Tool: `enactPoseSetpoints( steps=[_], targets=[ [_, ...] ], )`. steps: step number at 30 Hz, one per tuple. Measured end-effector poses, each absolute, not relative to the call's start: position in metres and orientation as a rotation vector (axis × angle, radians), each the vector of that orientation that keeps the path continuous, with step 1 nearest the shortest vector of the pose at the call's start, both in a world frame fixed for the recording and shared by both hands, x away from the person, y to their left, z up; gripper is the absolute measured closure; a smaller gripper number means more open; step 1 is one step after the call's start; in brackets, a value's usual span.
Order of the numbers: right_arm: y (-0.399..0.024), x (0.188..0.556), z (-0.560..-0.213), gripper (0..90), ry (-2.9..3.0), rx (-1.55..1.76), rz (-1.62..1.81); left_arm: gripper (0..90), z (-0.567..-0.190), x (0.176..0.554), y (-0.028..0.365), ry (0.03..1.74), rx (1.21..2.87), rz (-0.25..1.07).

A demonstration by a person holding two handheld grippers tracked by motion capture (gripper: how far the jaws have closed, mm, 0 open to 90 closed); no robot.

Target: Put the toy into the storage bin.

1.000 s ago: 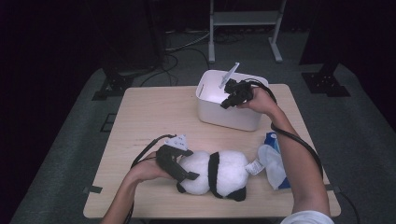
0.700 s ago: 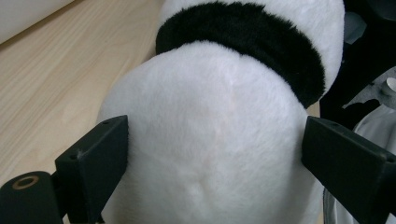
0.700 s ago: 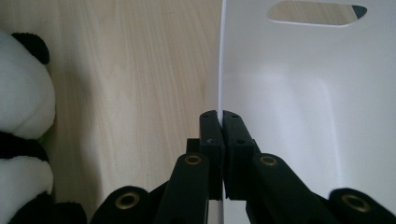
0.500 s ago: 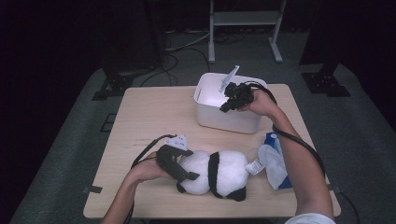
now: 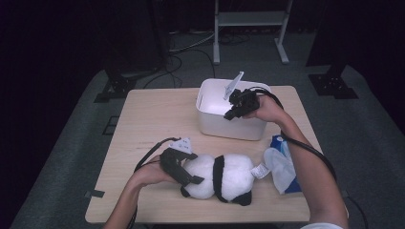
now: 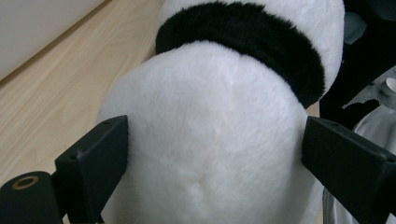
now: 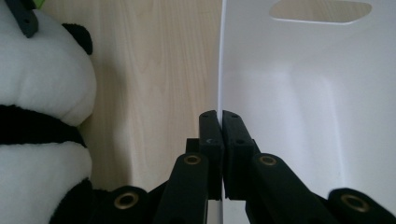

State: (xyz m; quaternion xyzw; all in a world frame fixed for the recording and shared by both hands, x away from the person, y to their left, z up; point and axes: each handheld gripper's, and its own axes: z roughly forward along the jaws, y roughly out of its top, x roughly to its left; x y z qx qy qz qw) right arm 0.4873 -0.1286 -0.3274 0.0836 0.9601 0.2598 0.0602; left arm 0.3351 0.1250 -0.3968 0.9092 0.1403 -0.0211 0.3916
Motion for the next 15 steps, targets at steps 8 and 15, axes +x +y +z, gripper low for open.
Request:
enactPoseSetpoints(
  steps=[8, 15],
  targets=[
    [-0.124, 0.479, -0.327, 87.6, 2.923, 0.205, 0.792, 7.7, -0.397, 0.335, 0.125, 0.358, 2.309, -0.053],
    [-0.117, 0.468, -0.327, 87.5, 2.937, 0.151, 0.800, 7.7, -0.397, 0.335, 0.125, 0.360, 2.310, -0.056]
  ],
)
